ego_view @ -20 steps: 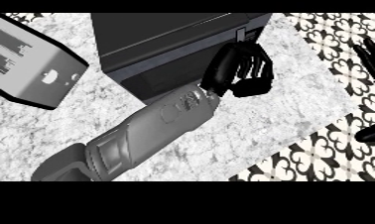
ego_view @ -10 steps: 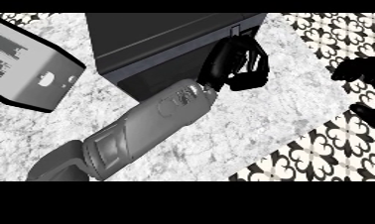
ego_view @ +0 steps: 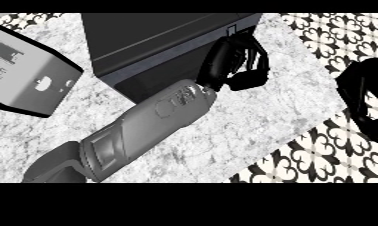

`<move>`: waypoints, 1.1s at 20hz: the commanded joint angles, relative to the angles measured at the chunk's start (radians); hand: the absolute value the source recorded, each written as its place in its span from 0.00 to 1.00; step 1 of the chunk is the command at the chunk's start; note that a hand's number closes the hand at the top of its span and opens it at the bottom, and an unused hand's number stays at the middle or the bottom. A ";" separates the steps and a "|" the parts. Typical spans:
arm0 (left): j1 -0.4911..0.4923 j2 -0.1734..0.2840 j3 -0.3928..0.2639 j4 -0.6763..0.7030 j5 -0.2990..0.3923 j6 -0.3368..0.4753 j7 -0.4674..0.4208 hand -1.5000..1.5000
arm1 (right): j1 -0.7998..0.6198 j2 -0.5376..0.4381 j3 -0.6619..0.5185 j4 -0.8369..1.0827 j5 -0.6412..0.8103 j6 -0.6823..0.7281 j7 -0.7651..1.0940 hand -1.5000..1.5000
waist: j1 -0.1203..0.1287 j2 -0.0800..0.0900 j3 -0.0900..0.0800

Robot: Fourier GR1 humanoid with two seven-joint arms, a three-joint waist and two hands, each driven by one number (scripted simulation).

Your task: Pick up the milk, place it into the microwave and close the microwave

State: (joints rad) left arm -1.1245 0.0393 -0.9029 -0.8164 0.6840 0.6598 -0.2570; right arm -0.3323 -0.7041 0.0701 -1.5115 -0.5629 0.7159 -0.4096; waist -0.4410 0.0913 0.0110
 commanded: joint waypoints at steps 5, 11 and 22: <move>-0.048 -0.037 0.011 0.051 0.020 0.020 -0.003 1.00 | 0.002 -0.004 0.025 -0.078 -0.039 0.086 -0.026 1.00 | -0.039 0.009 0.004; -0.040 -0.037 0.013 0.046 0.030 0.048 -0.015 1.00 | 0.020 0.001 0.052 -0.137 -0.059 0.088 0.005 1.00 | -0.044 0.012 0.003; 0.014 -0.039 0.203 0.028 0.229 0.075 0.067 1.00 | 0.078 -0.037 0.138 -0.224 -0.077 0.128 0.106 1.00 | -0.006 0.052 -0.015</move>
State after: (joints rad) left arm -1.1793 -0.0011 -0.8069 -0.8322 0.7829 0.7505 -0.2567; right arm -0.2751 -0.7331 0.1695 -1.7123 -0.6345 0.7765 -0.2928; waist -0.4654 0.1098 0.0077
